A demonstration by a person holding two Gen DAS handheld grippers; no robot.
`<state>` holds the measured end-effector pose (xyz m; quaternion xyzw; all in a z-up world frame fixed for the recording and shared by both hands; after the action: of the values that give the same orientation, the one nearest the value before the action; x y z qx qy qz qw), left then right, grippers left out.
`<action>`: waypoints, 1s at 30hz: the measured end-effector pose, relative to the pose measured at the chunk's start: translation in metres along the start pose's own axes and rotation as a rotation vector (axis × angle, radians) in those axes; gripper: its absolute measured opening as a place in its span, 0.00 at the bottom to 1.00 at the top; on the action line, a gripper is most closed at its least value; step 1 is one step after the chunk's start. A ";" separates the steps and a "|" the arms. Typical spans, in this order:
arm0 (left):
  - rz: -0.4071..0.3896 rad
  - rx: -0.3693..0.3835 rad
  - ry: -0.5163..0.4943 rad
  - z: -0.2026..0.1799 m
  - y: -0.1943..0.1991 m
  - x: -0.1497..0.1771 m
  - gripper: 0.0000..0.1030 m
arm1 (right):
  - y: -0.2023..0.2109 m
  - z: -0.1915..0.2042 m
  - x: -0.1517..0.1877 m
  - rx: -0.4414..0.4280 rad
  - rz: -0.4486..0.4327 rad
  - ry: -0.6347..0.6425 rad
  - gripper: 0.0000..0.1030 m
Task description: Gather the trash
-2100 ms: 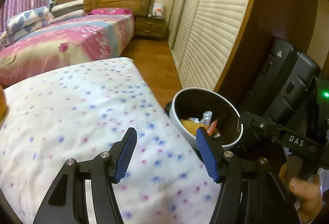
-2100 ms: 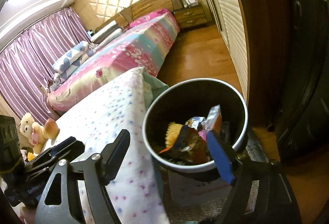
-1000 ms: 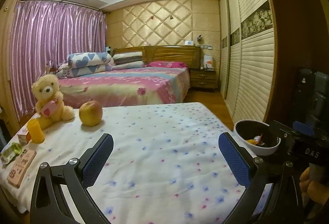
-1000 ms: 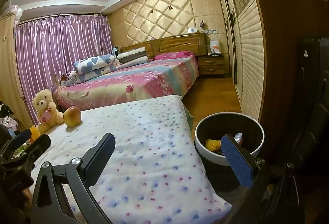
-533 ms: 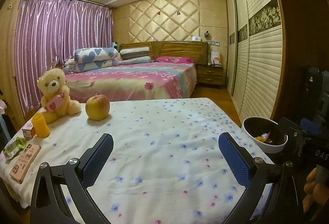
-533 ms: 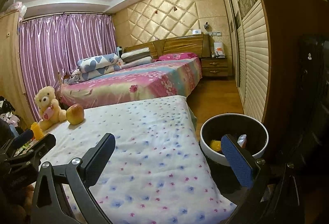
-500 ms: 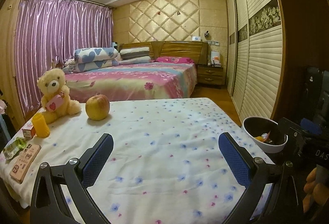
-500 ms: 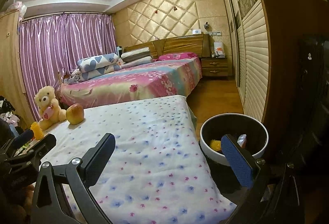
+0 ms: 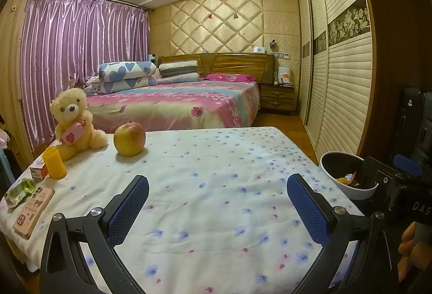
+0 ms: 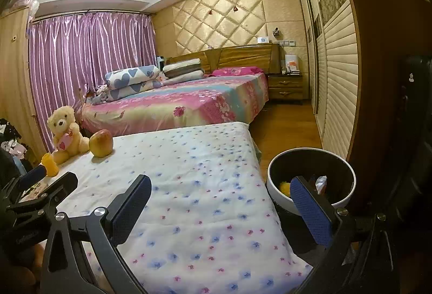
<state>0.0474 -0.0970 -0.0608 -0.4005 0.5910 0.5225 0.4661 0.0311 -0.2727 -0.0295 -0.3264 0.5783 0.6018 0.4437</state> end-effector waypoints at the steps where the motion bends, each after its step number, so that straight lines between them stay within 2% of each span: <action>1: 0.000 -0.001 -0.001 0.000 0.000 0.000 1.00 | 0.000 0.000 0.000 -0.002 0.001 0.000 1.00; 10: -0.001 -0.014 0.005 0.009 0.000 0.002 1.00 | -0.001 0.001 0.000 -0.009 0.008 0.000 1.00; 30: -0.006 0.011 -0.005 0.015 0.000 0.002 1.00 | -0.004 0.007 0.001 -0.021 0.023 0.005 1.00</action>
<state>0.0491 -0.0825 -0.0634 -0.3985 0.5915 0.5188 0.4715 0.0347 -0.2662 -0.0313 -0.3257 0.5769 0.6121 0.4318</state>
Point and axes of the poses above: each gripper's, at about its wrist camera, not at the fingertips, and y roughly against the way its jaws point, z to its left, x to its underside, the point moved 6 cm from there along -y, roughly the way its jaws point, and after that the axes turned 7 degrees about -z, right-handed, at the moved point
